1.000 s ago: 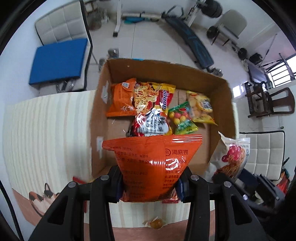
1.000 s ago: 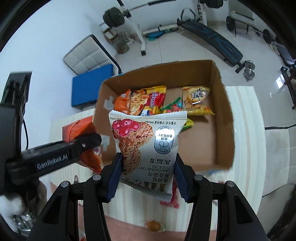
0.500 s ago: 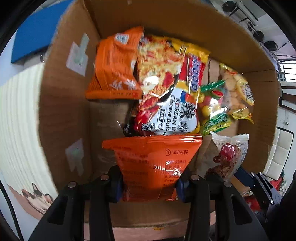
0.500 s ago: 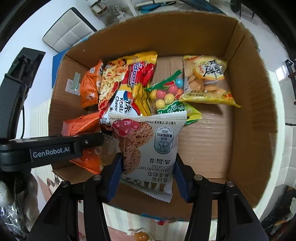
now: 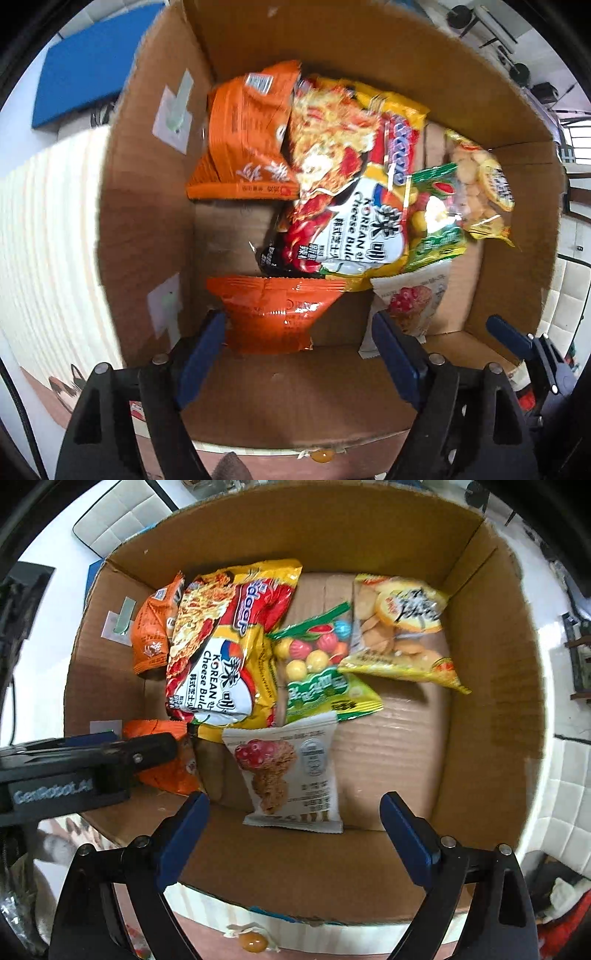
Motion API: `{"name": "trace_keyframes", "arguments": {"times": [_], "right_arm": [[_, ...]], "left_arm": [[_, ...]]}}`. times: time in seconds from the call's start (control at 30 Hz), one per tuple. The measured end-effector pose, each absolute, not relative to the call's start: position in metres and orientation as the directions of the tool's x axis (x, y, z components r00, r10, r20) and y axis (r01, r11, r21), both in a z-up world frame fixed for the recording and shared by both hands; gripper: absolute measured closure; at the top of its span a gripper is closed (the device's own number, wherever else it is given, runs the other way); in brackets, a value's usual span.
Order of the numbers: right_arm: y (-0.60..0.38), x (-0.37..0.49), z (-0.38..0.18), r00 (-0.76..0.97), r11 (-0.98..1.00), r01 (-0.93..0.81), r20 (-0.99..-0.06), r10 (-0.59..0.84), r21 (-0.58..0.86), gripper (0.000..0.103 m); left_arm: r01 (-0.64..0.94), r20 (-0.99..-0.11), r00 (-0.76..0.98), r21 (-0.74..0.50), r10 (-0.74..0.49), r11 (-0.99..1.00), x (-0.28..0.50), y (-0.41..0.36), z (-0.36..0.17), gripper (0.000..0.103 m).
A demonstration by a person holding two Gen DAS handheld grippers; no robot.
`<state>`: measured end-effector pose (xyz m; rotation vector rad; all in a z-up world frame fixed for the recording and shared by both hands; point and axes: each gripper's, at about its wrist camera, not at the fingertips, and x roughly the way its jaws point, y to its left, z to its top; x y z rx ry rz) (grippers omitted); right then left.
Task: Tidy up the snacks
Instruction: 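Carry both packets into the box and open both tools to release, then move both tools back toward the remaining snacks on the table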
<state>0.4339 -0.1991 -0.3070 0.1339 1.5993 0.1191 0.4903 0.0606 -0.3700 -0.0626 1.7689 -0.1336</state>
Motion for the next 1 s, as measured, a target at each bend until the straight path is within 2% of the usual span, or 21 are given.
{"name": "trace_keyframes", "arguments": {"times": [0.27,0.6,0.8,1.0], "right_arm": [[-0.205,0.419,-0.254,0.149,0.995,-0.011,-0.984,0.101,0.1,0.005],[-0.215,0.366,-0.193,0.258,0.978,0.025,-0.946,0.193,0.207,0.005],[-0.247,0.316,-0.203,0.22,0.973,0.055,-0.953,0.207,0.224,0.005],[-0.286,0.287,-0.258,0.108,0.982,0.067,-0.98,0.169,0.177,0.005]], "left_arm": [[0.066,-0.995,0.018,-0.1,-0.101,0.993,0.478,0.06,-0.301,0.022],[0.061,-0.973,0.198,-0.111,-0.121,0.992,0.417,0.064,-0.232,0.022],[0.114,-0.969,0.234,-0.059,-0.085,0.992,0.356,0.046,-0.238,0.022],[0.186,-0.994,0.059,-0.082,-0.095,0.979,0.313,0.008,-0.31,0.022]]}}
